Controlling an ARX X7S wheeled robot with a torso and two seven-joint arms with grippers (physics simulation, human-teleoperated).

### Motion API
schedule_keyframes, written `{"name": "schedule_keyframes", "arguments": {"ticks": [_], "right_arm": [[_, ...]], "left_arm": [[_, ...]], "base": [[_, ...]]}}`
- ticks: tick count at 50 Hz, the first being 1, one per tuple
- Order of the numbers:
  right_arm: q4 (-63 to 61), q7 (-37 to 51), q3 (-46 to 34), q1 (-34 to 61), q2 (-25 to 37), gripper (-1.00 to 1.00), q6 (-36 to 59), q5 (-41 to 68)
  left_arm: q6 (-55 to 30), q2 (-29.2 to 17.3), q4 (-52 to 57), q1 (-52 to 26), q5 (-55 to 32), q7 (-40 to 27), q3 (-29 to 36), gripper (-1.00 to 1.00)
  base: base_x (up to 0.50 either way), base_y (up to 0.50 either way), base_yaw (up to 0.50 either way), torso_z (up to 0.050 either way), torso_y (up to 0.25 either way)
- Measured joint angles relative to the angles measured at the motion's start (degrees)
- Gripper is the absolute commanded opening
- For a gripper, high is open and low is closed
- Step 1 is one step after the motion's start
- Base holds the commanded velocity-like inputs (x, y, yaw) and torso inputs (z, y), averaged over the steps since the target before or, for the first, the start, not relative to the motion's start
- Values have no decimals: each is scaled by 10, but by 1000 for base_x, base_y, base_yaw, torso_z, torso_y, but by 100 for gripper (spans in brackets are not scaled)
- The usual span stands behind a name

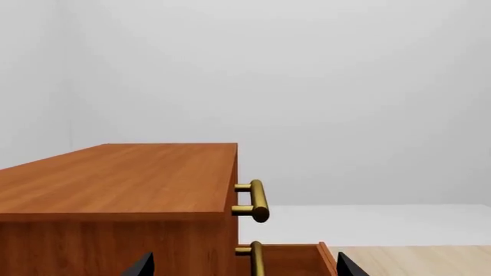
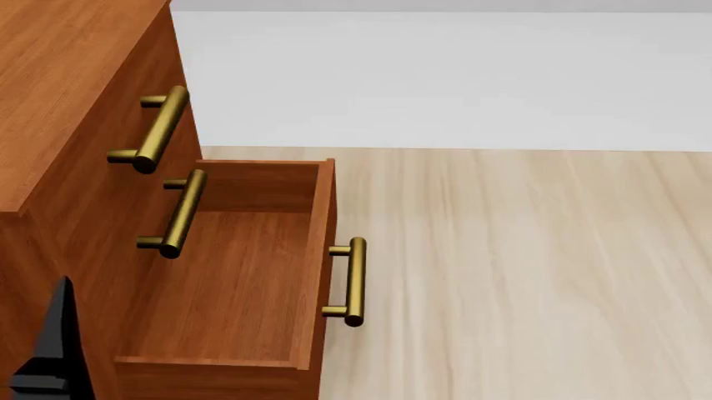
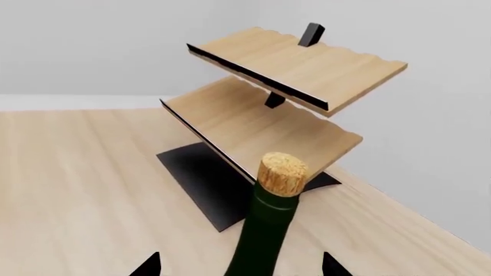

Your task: Put the wine bottle in the bottom drawer of the cabinet.

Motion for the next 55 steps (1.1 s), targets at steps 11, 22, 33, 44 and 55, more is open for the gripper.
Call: {"name": "schedule_keyframes", "arguments": {"ticks": [11, 22, 33, 44, 55], "right_arm": [[20, -2, -1, 12, 6, 100, 0, 0], [32, -6, 5, 22, 14, 100, 6, 7], [32, -8, 9, 31, 23, 100, 17, 14], [32, -8, 6, 42, 32, 100, 30, 18], [49, -13, 1, 58, 38, 100, 34, 20]], "left_arm": [[0, 1, -1, 0, 0, 0, 1, 100], [0, 1, -1, 0, 0, 0, 1, 100], [1, 2, -3, 0, 2, 1, 3, 100], [1, 3, -6, 0, 3, 3, 4, 100], [0, 3, -7, -1, 2, 3, 5, 100]], "base": [[0, 0, 0, 0, 0], [0, 0, 0, 0, 0], [0, 0, 0, 0, 0], [0, 0, 0, 0, 0], [0, 0, 0, 0, 0]]}}
